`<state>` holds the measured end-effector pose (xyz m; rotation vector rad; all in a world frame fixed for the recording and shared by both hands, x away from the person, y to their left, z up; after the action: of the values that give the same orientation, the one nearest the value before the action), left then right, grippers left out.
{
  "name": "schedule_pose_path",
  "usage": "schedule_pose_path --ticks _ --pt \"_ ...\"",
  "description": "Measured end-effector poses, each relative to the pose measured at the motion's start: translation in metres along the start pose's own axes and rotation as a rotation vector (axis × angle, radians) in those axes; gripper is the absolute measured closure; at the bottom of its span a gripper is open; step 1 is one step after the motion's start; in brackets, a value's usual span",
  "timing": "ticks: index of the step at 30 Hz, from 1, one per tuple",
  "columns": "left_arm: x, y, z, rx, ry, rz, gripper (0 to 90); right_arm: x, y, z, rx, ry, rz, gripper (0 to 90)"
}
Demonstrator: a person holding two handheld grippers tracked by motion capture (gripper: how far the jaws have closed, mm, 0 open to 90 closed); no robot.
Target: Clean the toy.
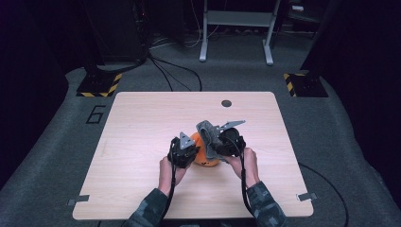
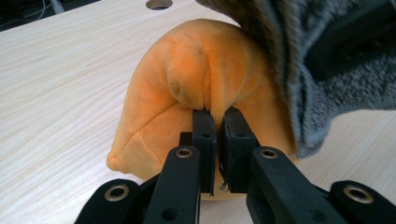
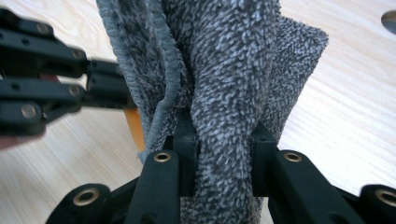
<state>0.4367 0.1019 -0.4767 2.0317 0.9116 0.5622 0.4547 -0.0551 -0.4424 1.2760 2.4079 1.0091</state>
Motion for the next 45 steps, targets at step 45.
schedule_pose_path --ticks 45 --pt "0.004 0.001 0.002 -0.002 -0.002 0.006 84.9 0.007 0.02 0.004 0.027 0.044 -0.033 71.4"
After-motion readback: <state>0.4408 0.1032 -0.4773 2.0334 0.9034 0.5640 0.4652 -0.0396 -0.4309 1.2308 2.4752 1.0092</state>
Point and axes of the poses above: each handheld gripper's, and its own axes: z roughly forward along the jaws, y roughly out of its top, x roughly to its left, the point moved 4 cm from there along z, roughly forward along the jaws, and after that the axes turned 4 degrees about z, right-handed, at the moved point
